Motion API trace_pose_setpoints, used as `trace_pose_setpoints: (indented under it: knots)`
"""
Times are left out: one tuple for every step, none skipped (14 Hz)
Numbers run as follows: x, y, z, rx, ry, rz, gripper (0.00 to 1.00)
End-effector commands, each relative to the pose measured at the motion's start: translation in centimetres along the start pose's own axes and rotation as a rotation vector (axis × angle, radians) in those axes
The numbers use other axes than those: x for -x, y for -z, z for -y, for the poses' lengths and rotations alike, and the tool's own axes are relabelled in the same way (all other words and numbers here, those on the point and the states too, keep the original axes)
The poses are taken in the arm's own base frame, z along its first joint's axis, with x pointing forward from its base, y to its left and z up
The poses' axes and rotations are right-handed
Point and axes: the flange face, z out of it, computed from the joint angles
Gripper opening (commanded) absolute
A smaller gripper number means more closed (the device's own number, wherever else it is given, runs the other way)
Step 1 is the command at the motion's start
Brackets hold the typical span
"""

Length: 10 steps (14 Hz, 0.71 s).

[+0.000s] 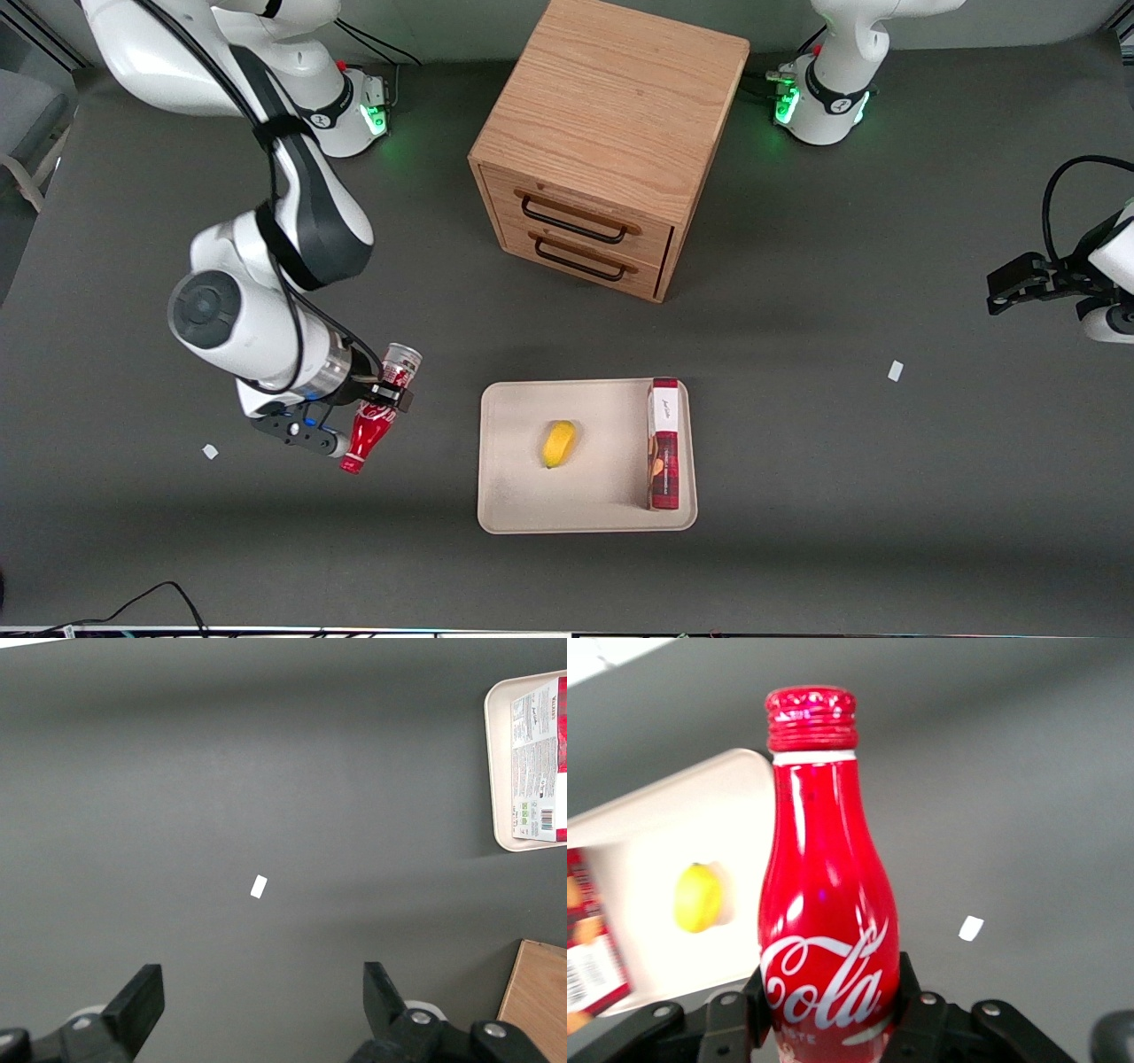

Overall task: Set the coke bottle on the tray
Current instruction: 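Lift the bottle and carry it over the white tray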

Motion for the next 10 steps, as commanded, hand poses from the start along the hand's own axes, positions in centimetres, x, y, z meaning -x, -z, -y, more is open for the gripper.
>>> trace_pose_setpoints:
  knots:
    - [-1.0, -2.9, 5.7, -0.081, 0.081, 0.015, 0.00]
    - [-0.9, -4.9, 8.1, -0.122, 0.102, 0.022, 0.00]
    - [-1.0, -7.9, 9.1, -0.138, 0.105, 0.027, 0.00]
    - [-1.2, -10.4, 9.4, -0.154, 0.098, 0.015, 0.00]
    - [-1.2, -13.5, 9.3, -0.152, 0.085, 0.025, 0.00]
    - [-0.8, -16.2, 9.4, -0.136, 0.084, 0.047, 0.00]
    - [-0.4, -18.4, 9.4, -0.124, 0.082, 0.061, 0.00]
    - [0.2, -20.2, 9.6, -0.121, 0.073, 0.064, 0.00]
    - [0.5, -21.5, 9.6, -0.126, 0.051, 0.057, 0.00]
    - [0.8, -22.3, 9.6, -0.136, 0.048, 0.044, 0.00]
